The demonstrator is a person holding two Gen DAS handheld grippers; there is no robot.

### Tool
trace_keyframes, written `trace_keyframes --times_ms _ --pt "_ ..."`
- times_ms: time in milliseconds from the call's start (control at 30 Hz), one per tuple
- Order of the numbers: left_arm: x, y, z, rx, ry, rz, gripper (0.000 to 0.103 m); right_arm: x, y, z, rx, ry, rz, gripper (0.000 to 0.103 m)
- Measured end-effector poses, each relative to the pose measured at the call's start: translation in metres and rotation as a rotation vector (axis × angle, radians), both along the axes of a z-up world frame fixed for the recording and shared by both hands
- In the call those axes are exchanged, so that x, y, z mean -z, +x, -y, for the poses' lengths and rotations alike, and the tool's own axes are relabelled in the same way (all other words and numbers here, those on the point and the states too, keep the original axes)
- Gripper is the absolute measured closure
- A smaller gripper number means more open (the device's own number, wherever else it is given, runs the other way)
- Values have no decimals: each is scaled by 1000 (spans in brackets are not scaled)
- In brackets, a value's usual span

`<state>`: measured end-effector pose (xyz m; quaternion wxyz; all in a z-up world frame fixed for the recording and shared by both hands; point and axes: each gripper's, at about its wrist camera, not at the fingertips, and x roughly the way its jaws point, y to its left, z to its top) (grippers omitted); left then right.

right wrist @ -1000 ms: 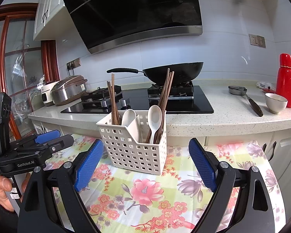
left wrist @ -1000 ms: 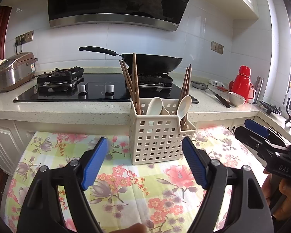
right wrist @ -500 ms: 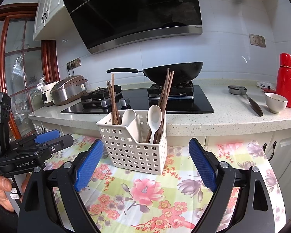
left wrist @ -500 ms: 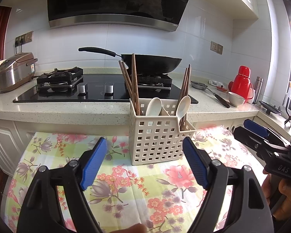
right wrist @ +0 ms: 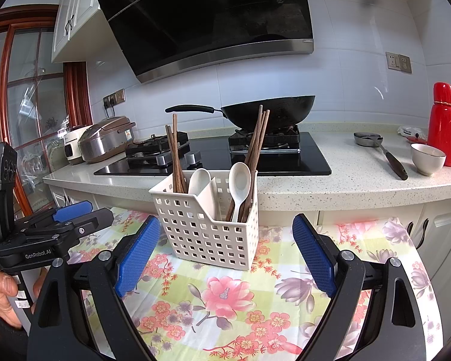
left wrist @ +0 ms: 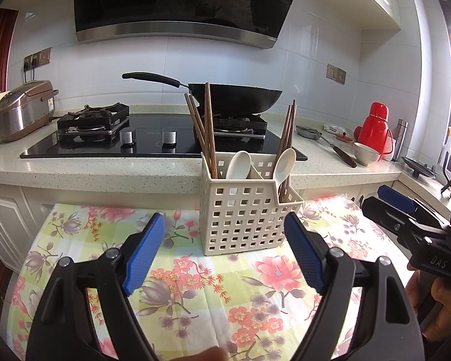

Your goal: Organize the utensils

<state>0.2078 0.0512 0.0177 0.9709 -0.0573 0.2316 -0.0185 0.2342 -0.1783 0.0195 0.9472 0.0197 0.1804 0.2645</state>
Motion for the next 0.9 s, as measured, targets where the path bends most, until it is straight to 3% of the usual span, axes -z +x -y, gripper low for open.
trace_keyframes --times_ms 900 --pt "-2 -3 7 36 6 5 15 3 -1 -1 3 -2 -7 19"
